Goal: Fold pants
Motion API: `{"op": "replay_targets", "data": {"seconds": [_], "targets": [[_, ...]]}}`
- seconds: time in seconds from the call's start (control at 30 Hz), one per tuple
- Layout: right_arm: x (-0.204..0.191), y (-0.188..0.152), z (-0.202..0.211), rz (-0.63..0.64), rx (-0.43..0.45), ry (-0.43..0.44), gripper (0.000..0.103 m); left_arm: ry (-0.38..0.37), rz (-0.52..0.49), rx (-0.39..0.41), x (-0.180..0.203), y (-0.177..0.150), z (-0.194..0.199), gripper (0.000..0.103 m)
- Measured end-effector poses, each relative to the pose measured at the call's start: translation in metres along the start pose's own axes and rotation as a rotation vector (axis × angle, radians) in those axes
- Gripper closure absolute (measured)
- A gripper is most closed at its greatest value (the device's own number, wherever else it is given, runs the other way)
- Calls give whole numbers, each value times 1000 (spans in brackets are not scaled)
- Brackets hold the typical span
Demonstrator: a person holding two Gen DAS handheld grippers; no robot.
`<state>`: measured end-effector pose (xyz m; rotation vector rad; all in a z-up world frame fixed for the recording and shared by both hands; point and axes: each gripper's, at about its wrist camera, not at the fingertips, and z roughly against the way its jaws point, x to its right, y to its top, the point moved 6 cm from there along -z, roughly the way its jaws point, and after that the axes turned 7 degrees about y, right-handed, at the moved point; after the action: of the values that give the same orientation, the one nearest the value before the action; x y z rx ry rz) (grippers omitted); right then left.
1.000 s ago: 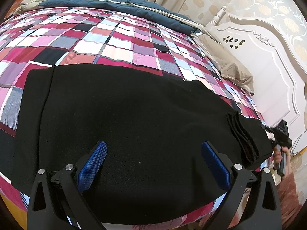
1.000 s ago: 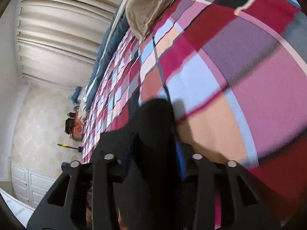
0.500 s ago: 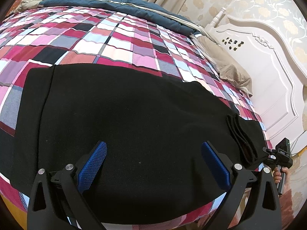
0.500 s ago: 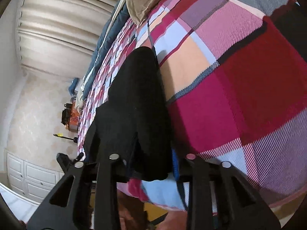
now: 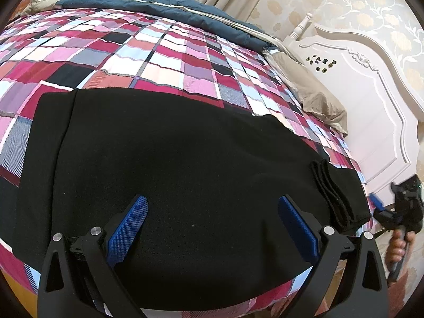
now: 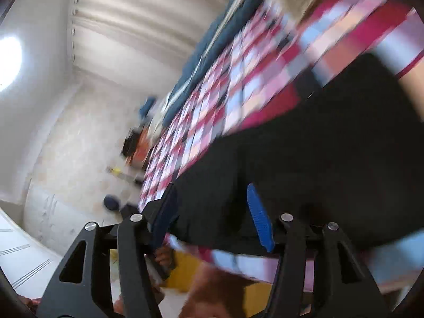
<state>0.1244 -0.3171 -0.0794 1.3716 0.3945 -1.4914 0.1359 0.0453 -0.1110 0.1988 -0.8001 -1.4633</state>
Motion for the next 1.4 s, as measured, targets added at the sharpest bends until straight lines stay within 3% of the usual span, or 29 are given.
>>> {"op": "replay_targets", "data": {"seconds": [0.17,0.23,0.27,0.3,0.47,0.63,0.73,0.83,0.9,1.0,1.1,1.2,1.4], "targets": [[14,-15,-68,-68,-95,105,48,-6,-11,1,2,-2,0,5],[24,-23,-86,-81,-126,54,58,-5,-26,6,3,-4,0,5],[29,-25,-91,-73,-128,12,73,-5,-32,8,3,-4,1,5],[33,-25,-94,-62,-130,-26,78,-5,-37,11,3,-4,1,5],[44,-24,-88,-123,-134,15,78,-22,-16,23,1,-4,11,5],[41,-28,-87,-120,-133,-11,76,-18,76,75,-25,2,45,5],[36,-29,-86,-103,-122,-17,70,-9,152,106,-62,9,67,5],[28,-28,-87,-95,-120,-10,52,28,224,95,-97,12,73,5],[20,-29,-91,-73,-127,-20,34,51,263,83,-120,14,73,5],[6,-33,-101,2,-154,-84,21,42,306,48,-141,15,67,5],[-3,-40,-111,85,-171,-156,14,10,317,-2,-148,15,52,5],[-6,-43,-114,120,-167,-201,13,1,275,-16,-146,19,43,5],[-7,-43,-114,121,-152,-223,11,-57,245,-34,-133,27,33,6]]}}
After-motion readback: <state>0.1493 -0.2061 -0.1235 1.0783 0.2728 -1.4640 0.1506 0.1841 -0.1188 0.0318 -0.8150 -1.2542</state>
